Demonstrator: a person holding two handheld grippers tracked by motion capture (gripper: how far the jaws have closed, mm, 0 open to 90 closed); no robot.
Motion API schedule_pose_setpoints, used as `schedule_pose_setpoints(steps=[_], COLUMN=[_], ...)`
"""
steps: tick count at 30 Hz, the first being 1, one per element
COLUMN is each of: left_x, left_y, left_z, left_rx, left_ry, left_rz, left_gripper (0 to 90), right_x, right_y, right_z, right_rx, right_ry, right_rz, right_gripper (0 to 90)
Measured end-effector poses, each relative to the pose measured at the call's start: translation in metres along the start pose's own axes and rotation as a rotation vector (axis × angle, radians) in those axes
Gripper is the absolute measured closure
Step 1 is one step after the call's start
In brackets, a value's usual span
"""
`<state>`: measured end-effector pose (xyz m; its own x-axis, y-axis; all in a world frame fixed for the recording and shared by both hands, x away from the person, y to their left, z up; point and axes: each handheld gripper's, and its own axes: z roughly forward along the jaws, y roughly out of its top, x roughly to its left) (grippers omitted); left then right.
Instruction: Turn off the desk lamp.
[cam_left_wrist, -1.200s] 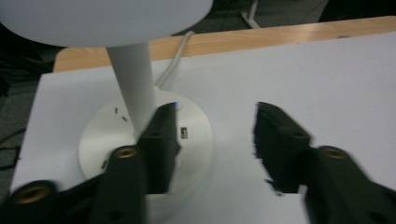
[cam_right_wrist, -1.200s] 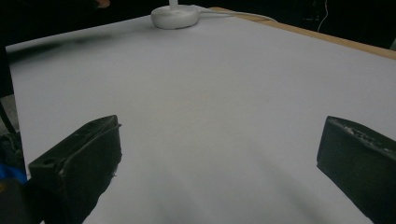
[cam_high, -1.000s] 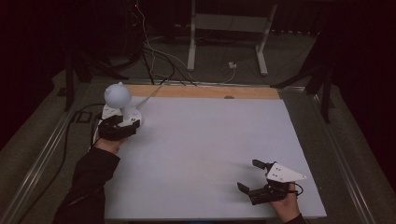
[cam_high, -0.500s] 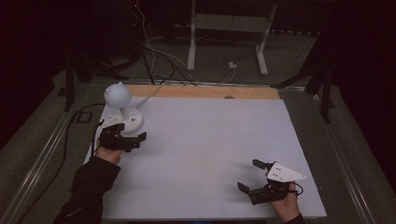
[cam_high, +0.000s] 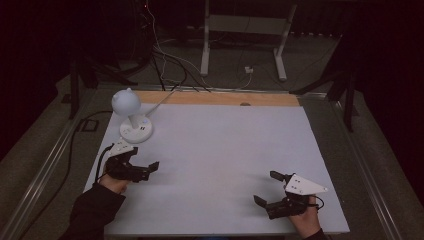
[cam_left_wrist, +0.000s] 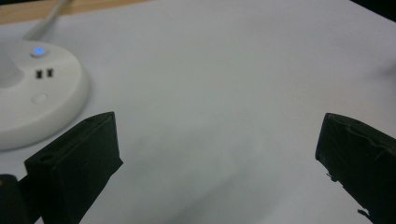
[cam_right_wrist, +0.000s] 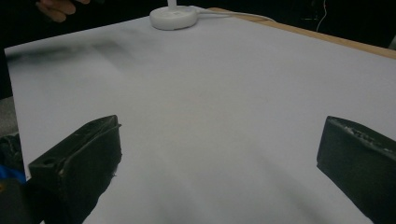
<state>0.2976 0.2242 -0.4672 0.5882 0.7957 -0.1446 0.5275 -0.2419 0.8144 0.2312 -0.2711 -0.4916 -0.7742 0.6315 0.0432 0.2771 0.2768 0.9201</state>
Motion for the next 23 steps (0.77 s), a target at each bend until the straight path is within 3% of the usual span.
schedule_pose_setpoints(steps=[7,12,17,23], left_x=[-0.006,-0.007,-0.006,-0.005], left_y=[-0.021,-0.038,-0.052,-0.057], left_z=[-0.006,-0.009,-0.012,-0.011], left_rx=[0.013,0.032,0.031,0.03], left_ry=[-0.018,-0.063,-0.061,-0.079], left_rz=[0.024,0.05,0.074,0.051], left_gripper=[0.5,0.5,0.5,0.5], right_x=[0.0,0.0,0.0,0.001], right_y=[0.0,0.0,0.0,0.0], right_z=[0.0,0.001,0.001,0.001], right_rx=[0.001,0.004,0.005,0.005], right_ry=[0.001,0.005,0.003,0.005], right_rz=[0.001,0.004,0.002,0.0], right_gripper=[0.0,0.0,0.0,0.0])
